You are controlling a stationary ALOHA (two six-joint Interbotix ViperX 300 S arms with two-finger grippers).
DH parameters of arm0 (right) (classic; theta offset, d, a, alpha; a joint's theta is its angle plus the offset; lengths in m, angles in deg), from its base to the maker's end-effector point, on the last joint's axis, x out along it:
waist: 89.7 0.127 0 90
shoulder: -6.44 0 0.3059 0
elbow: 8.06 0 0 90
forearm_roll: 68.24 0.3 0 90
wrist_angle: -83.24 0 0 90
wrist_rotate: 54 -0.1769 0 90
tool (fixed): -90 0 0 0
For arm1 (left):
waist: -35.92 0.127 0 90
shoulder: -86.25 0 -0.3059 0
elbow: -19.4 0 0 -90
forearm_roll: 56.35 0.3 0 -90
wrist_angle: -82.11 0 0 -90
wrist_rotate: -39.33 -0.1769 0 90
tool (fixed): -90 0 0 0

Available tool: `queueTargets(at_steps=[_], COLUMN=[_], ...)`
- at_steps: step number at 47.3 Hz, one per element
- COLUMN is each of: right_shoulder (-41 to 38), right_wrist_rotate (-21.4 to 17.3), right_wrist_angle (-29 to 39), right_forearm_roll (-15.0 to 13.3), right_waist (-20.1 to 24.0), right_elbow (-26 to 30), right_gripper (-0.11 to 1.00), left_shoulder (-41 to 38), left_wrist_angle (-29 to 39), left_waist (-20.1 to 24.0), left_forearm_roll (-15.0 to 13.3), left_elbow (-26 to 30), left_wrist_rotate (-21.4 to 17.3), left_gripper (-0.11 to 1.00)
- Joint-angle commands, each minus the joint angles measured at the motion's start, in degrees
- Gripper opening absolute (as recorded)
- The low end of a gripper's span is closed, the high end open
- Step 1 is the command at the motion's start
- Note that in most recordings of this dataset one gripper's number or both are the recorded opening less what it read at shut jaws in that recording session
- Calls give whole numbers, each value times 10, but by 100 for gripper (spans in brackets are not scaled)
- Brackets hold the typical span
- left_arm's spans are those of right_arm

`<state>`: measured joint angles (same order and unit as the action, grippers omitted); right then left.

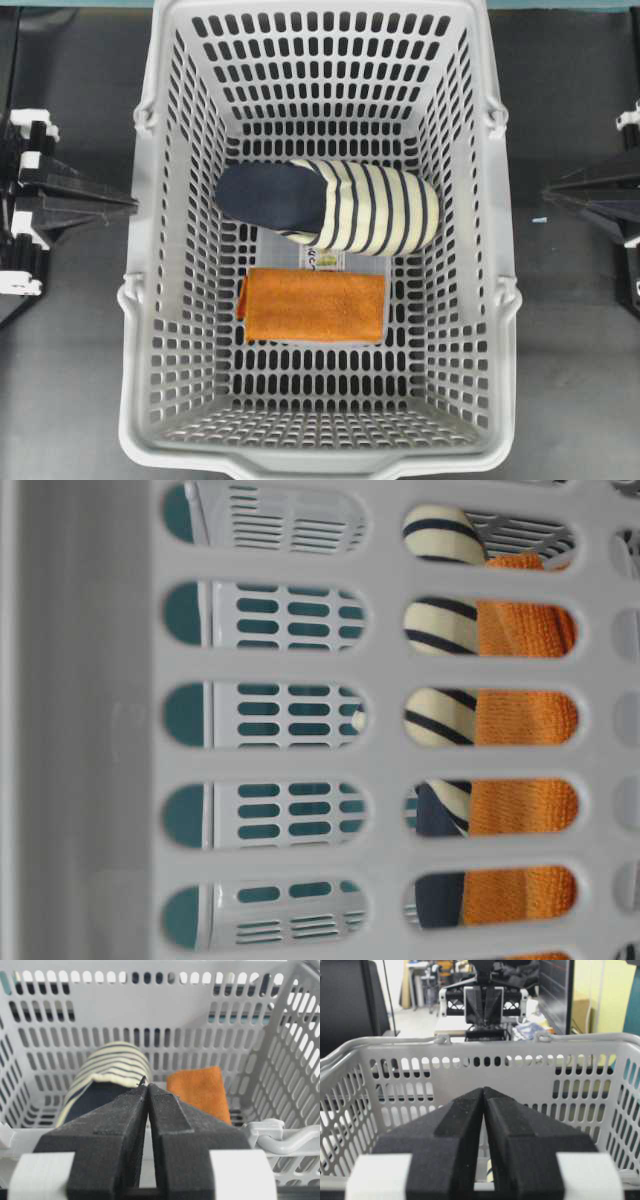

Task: Pick up the orange cloth from the shopping basket with the left arm.
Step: 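Move the left gripper over the orange cloth and lower it into the basket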

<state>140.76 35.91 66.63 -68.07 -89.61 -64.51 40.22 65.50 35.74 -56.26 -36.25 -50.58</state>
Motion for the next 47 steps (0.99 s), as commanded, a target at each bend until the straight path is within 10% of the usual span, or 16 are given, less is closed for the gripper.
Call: queueTargets(at_steps=[1,18,47], right_shoulder=[-6,-2,1], right_wrist_rotate=[-4,-4,-3], right_wrist_angle=[-4,16,31], right_forearm_roll=[1,5,5], right_waist=[-2,-1,-4], right_elbow=[4,-3,-7], right_gripper=[0,0,0], left_shoulder=[-18,-173,-491], left_wrist_angle=[47,380,596], left_waist=[-4,-18,-40], left_forearm_roll=[23,24,24], left_elbow=[45,264,531], left_wrist_rotate=[20,46,43], left_gripper=[6,0,0])
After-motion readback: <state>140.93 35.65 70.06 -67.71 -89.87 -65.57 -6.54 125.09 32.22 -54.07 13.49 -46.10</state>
